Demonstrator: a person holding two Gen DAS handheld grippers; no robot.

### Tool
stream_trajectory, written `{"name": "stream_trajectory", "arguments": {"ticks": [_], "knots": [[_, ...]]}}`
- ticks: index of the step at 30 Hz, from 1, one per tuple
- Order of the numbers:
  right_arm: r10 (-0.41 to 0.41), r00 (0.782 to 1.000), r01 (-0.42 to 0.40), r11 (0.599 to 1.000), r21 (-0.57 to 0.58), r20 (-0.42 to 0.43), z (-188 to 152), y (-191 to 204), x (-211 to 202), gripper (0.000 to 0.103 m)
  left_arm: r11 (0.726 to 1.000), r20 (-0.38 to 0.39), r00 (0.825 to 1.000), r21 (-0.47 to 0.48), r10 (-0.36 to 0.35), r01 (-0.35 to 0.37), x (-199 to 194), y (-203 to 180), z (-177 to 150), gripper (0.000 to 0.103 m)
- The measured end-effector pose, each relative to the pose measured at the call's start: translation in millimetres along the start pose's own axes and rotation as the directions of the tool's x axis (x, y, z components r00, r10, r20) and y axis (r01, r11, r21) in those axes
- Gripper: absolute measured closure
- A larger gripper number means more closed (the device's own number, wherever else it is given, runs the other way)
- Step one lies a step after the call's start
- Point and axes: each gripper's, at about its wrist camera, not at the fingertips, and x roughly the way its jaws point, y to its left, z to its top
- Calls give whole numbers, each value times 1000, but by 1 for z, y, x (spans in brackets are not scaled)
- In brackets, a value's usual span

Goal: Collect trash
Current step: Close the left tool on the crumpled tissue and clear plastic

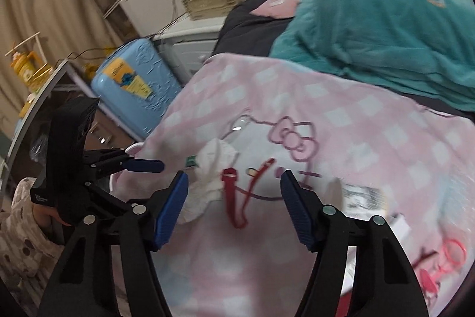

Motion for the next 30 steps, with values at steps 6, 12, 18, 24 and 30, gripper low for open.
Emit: {"name": "stream_trajectory", "arguments": {"ticks": [6,12,18,24,30], "knots": [[107,988,-107,994,2,-108,12,0,44,58,996,-33,997,-52,-69,68,7,17,-1,41],[109,977,-118,992,-41,-182,15,10,72,66,996,-42,996,-53,-77,75,9,20,-3,53],[102,970,-117,992,-56,-220,15,15,90,71,997,-62,996,-42,-62,59,14,23,-3,53],[93,964,-105,994,-35,-248,14,9,105,85,997,-73,995,-25,-75,74,17,20,-5,65],[91,969,-91,996,10,-229,11,4,105,95,997,-52,996,-30,-72,71,16,16,-7,73]]}}
